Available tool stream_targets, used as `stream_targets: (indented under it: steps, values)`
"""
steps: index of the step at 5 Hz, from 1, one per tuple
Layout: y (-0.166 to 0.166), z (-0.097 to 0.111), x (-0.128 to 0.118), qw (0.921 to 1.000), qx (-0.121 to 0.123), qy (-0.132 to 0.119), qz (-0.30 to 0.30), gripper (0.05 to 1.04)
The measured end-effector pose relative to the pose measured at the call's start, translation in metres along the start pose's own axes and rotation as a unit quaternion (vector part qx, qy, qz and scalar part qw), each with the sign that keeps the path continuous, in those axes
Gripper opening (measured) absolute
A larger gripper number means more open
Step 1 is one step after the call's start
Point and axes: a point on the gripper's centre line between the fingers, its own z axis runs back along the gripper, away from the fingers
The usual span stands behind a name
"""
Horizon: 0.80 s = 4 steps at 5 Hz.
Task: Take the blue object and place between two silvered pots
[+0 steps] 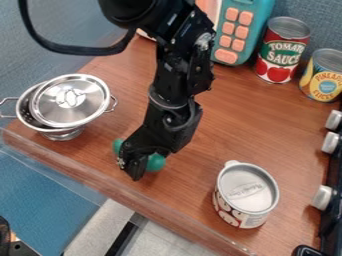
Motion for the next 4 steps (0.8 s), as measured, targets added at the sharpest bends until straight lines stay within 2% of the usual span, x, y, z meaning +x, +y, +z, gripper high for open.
stream_targets:
  steps: [1,2,3,4]
  values:
    - [0.004,0.002,-0.001,1.0,0.006,0.003,-0.006,1.005]
    - [0.004,0.023,-0.002,0.9994,0.034,-0.004,-0.008,0.999]
    - [0.006,0.053,-0.009,0.9973,0.072,-0.011,-0.006,0.999]
    - [0.006,0.054,-0.009,0.997,0.076,-0.011,-0.008,0.999]
